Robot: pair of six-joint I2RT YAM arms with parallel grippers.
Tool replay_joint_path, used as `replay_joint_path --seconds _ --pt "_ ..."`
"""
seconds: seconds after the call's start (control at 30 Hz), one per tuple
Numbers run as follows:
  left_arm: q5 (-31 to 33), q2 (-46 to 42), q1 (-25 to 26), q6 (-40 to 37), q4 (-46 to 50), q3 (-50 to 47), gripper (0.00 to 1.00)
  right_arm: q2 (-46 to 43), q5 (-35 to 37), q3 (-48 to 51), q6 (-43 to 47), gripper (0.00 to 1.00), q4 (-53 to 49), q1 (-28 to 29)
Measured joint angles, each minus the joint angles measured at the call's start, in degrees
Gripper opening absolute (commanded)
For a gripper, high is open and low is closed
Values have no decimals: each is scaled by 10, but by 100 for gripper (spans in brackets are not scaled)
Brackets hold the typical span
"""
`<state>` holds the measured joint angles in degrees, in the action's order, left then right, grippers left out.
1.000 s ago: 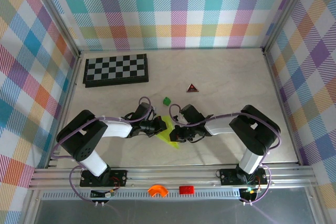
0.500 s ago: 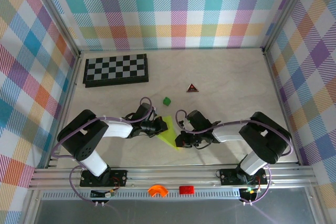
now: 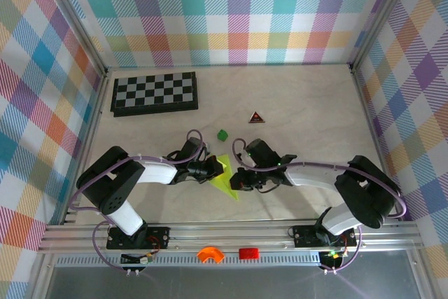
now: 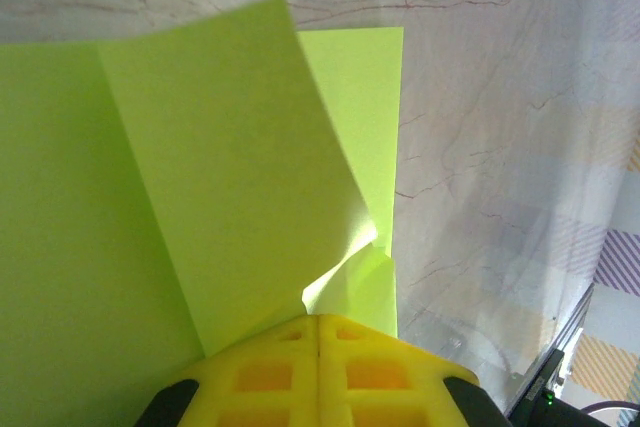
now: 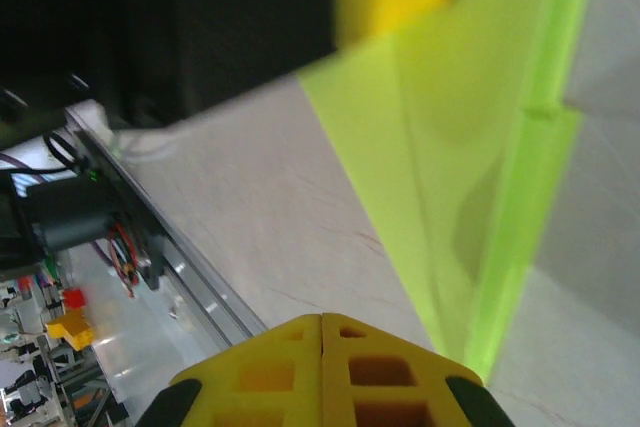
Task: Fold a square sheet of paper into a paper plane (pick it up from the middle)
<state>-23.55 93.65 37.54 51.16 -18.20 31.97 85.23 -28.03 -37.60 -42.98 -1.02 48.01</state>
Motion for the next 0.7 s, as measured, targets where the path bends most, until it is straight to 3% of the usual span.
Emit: replay_joint_path --seconds 0.3,0.7 --pt "0 0 0 0 0 0 1 99 4 -12 -3 7 9 15" --pt "-7 6 0 0 -10 0 1 4 -9 132 -34 7 116 15"
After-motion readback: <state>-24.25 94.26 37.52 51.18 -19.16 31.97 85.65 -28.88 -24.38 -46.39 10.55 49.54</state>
